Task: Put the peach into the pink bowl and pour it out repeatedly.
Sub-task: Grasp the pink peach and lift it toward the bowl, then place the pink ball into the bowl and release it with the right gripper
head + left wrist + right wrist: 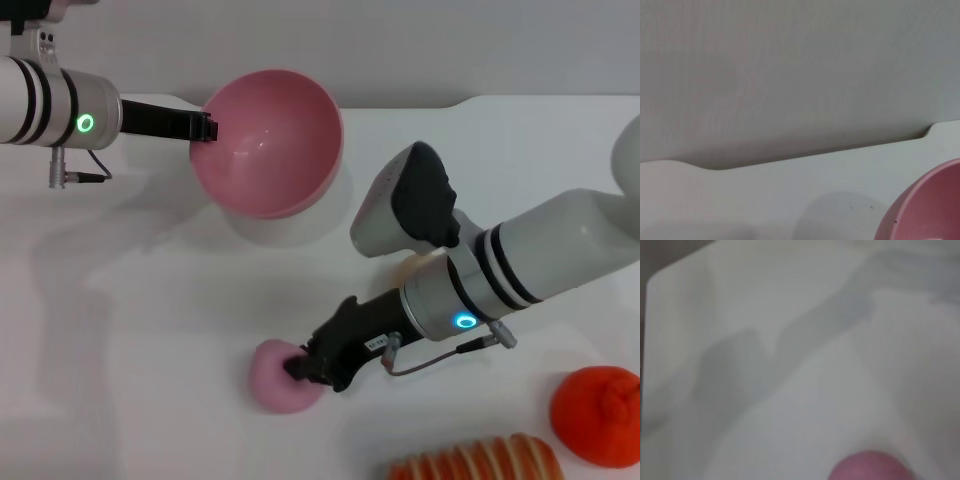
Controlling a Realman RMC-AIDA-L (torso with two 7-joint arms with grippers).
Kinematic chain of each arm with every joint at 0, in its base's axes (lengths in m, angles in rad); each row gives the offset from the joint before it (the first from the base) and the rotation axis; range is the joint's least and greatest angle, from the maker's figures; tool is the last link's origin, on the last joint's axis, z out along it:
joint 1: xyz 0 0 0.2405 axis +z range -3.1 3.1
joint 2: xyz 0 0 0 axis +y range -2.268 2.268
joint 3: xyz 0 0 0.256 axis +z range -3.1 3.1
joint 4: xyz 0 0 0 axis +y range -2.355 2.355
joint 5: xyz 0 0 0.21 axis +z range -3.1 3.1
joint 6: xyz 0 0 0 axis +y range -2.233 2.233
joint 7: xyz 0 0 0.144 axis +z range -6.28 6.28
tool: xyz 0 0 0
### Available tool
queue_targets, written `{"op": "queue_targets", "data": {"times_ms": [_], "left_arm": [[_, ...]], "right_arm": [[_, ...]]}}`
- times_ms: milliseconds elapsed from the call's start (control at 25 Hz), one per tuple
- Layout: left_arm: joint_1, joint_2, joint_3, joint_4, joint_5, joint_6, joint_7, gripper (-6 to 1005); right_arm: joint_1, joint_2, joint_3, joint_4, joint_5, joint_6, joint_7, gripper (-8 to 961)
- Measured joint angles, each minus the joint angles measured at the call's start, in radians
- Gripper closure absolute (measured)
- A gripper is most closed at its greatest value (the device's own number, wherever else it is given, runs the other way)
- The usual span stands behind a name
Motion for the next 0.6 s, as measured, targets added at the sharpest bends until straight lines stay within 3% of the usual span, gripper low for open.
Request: {"op": "queue_targets", "data": {"times_ms": [200,280,320,480,600], "left_arm": [[0.001,0.0,0.003,0.0,0.0,-0.003,0.001,955],[0.001,0.0,0.007,0.0,0.0,-0.004,0.001,955],[0.001,0.0,0.008,0.0,0.0,-0.004,0.001,955],[0.002,-0.002,0.009,0.0,0.0,-0.005,0.002,954],[0.002,-0.003,0.009,0.0,0.0,-0.009,0.003,954]], "right_arm": [[-0.107,-0.015,0.078,-0.209,-0.032,-0.063,-0.002,905],[-0.183,-0.006,0.22,-0.394,-0.089,-0.164,-0.009,910],[-0.183,-0.006,0.22,-0.394,-0.089,-0.164,-0.009,912],[-0.243,0.0,0.404,-0.592,-0.072,-0.267,-0.056,921],[-0.248,0.0,0.457,-0.63,-0.062,-0.274,-0.067,914]]}}
